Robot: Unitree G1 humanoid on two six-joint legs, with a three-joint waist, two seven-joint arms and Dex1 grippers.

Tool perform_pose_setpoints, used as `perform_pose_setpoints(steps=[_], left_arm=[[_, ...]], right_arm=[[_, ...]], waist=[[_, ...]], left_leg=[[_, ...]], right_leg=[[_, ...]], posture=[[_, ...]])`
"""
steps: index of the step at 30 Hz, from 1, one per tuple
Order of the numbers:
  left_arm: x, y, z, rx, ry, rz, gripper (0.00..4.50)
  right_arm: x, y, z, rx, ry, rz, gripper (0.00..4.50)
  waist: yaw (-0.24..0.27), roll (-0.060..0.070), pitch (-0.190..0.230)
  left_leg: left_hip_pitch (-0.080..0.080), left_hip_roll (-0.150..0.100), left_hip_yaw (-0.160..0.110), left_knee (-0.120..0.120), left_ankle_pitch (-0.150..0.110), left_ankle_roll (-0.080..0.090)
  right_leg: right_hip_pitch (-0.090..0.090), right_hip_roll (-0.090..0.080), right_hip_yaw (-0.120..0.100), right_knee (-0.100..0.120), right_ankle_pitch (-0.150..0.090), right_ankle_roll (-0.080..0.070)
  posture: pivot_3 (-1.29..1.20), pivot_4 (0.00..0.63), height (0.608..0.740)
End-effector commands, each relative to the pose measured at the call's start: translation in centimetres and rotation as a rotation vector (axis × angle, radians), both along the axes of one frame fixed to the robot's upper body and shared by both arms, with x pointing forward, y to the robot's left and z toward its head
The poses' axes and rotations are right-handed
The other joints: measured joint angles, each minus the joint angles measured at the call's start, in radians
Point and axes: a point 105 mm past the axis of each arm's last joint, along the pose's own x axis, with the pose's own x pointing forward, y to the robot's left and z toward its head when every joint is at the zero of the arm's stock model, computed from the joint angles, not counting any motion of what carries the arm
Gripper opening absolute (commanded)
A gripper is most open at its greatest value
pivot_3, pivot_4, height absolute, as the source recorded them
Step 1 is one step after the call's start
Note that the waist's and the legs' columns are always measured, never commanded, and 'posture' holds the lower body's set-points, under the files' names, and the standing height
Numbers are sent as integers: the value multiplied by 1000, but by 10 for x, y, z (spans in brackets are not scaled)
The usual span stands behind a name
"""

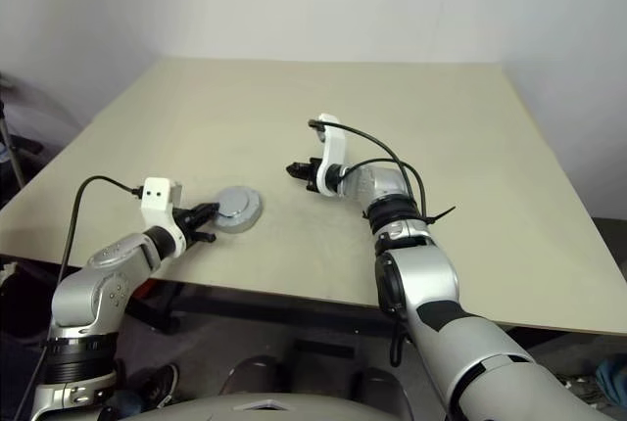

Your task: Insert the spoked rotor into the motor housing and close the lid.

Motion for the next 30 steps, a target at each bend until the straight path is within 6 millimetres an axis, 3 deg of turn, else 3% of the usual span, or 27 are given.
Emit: perform_pose_setpoints(steps=[1, 15, 22, 26, 30], left_arm=[[-7, -11, -22, -48, 107, -27, 245], [-8, -6, -31, -82, 194, 25, 245], [-10, -6, -34, -68, 204, 24, 245], [-11, -5, -35, -62, 206, 24, 245], [-10, -5, -35, -54, 205, 22, 245]], right_arm=[[5, 5, 16, 18, -51, 6, 0], [6, 1, 17, 20, -49, -5, 0], [-13, -10, 35, 153, 80, 108, 0], [-20, -16, 27, 144, 162, 92, 0], [-30, 3, 5, 140, 237, 85, 0]], waist=[[0, 0, 0], [1, 0, 0], [4, 0, 0], [11, 0, 0], [11, 0, -1]], left_leg=[[0, 0, 0, 0, 0, 0], [2, 0, 0, 0, 0, 0], [2, 0, 0, 0, 0, 0], [2, 0, 0, 0, 0, 0], [3, 1, 0, -1, 2, -3]], right_leg=[[0, 0, 0, 0, 0, 0], [1, 0, 0, 1, -1, 1], [2, 0, 0, 1, -1, 1], [2, 0, 0, 1, -3, 5], [2, 1, 0, 1, -3, 6]], posture=[[0, 0, 740], [0, 0, 740], [0, 0, 740], [0, 0, 740], [0, 0, 740]])
